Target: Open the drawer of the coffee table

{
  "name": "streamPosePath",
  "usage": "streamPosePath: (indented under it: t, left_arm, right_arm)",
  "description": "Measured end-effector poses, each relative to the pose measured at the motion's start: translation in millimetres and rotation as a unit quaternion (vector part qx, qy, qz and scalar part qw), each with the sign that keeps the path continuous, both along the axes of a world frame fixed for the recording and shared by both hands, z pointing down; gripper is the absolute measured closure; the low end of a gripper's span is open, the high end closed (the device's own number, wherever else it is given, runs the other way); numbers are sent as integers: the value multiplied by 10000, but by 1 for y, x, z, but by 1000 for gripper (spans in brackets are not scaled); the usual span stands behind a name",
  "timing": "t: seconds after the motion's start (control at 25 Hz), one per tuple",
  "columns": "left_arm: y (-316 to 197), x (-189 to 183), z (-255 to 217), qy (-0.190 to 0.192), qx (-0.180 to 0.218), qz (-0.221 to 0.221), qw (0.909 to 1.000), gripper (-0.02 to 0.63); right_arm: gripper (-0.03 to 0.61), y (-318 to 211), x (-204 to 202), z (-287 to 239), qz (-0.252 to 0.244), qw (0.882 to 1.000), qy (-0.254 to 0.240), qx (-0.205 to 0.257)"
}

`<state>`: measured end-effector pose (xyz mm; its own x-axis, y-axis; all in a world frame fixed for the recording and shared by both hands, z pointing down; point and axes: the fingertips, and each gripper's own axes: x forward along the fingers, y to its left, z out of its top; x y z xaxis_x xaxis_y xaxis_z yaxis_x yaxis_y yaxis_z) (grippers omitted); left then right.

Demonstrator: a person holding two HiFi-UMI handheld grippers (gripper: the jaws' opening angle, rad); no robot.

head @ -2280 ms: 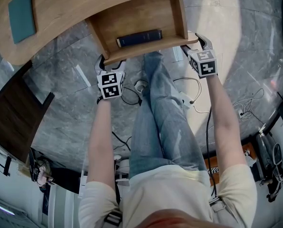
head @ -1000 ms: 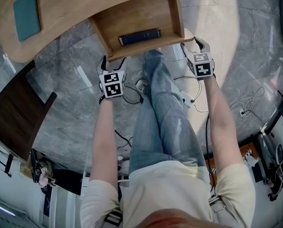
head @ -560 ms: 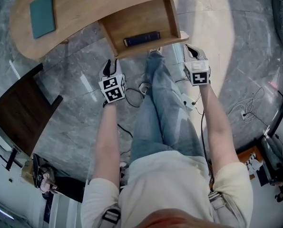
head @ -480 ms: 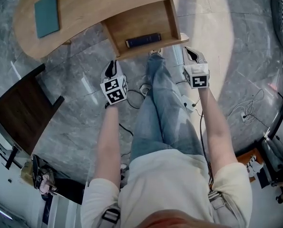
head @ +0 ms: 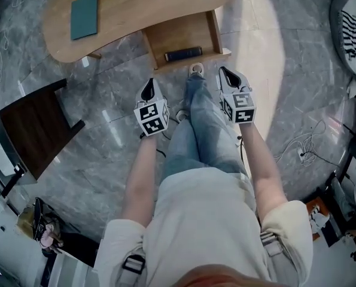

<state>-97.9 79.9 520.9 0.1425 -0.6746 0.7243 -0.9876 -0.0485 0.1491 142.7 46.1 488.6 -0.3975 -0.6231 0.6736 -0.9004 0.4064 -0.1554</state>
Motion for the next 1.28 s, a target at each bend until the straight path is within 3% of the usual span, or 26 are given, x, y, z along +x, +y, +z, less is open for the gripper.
streamPosePath:
  t: [0.36,0.68,1.28]
  left_arm:
    - [31,26,-113,313,407,266,9983,615]
    - [55,47,-199,553,773,334,9949,615]
    - [105,51,-284,613,1333,214,9889,615]
  right_arm:
    - [577,36,-34,-120,-310,9966,-290,707]
    - [577,70,-40,-201,-372,9917,-600,1077]
    - [577,119,-60,-289,-722,9772,-1121,1650]
